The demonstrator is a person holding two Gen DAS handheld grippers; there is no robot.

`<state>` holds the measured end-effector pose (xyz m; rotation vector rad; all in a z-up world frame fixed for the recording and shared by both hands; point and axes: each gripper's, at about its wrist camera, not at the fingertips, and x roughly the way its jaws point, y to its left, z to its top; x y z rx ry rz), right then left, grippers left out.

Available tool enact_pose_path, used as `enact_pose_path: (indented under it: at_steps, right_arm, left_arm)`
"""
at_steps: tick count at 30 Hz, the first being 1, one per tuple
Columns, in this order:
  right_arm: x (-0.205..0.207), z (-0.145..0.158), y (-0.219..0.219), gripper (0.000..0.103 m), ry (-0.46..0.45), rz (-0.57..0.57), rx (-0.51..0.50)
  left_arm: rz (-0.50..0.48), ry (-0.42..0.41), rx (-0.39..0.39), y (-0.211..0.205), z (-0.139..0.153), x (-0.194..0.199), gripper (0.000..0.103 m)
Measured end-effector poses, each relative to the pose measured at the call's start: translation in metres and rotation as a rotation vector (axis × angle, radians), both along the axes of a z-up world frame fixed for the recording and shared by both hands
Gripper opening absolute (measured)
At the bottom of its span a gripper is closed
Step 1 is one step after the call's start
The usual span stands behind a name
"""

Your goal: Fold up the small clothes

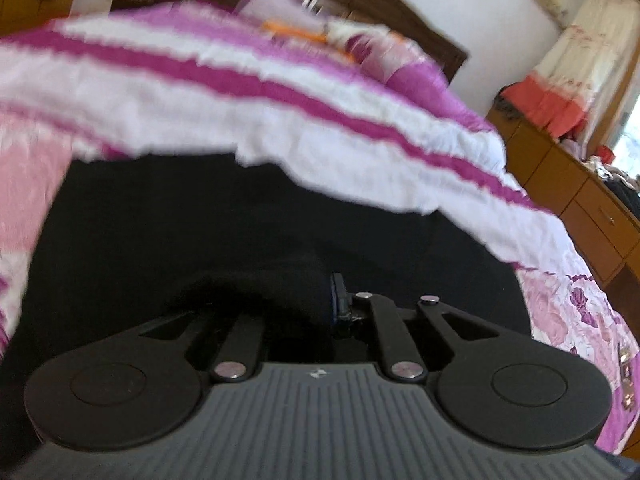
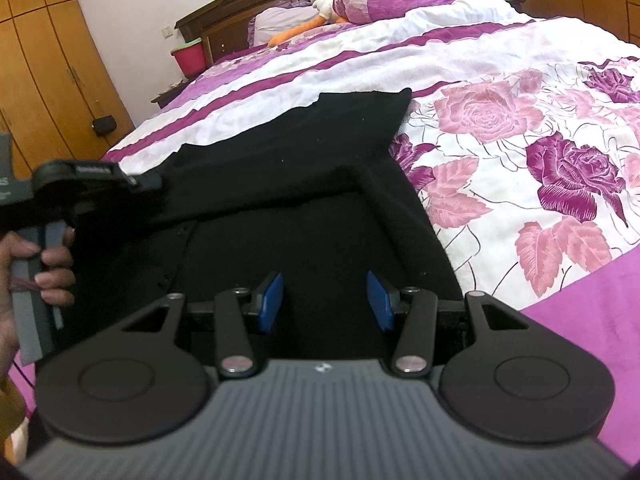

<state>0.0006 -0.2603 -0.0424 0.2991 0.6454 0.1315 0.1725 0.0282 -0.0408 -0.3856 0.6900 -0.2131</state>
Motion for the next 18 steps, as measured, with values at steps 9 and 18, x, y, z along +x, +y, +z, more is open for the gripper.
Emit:
enact_pose_path:
  at_steps: [9, 18]
  right_arm:
    - [0.000, 0.001, -0.001, 0.049, 0.003, -0.006, 0.003]
    - [-0.004, 0.012, 0.011, 0.050, -0.010, -0.006, -0.021]
  left_arm:
    - [-0.042, 0.011, 0.047, 0.007, 0.007, -0.034, 0.056]
    - [0.018, 0.028, 0.185, 0.035, 0.022, -0.093, 0.061]
